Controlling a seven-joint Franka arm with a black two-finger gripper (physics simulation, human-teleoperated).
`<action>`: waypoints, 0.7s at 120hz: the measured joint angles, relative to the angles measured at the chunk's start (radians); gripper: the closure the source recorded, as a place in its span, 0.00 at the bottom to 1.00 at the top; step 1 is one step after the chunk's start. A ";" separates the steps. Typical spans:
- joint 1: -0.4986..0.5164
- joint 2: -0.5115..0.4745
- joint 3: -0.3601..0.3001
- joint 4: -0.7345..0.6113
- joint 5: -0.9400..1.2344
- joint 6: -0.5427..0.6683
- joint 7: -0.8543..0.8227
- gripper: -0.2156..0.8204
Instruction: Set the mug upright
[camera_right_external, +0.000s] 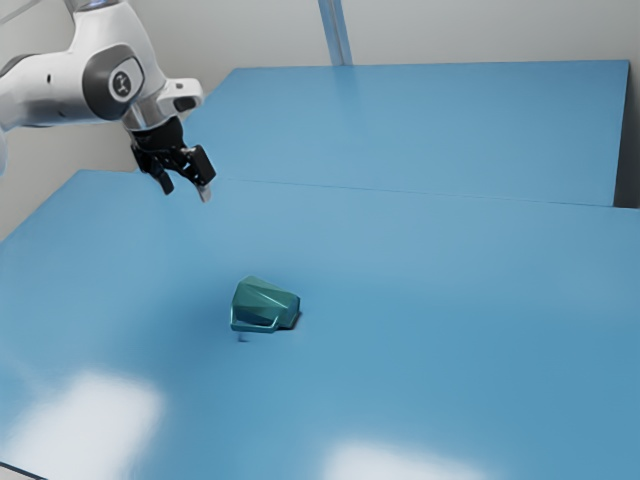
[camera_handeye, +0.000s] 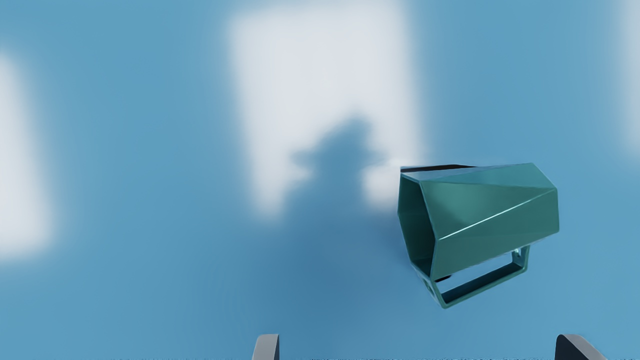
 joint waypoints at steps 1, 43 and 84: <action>0.000 -0.001 0.001 -0.001 0.000 0.001 0.001 0.21; 0.087 -0.197 0.010 -0.344 -0.090 0.178 0.016 0.21; -0.152 -0.192 0.356 -0.544 -0.472 0.480 0.328 0.21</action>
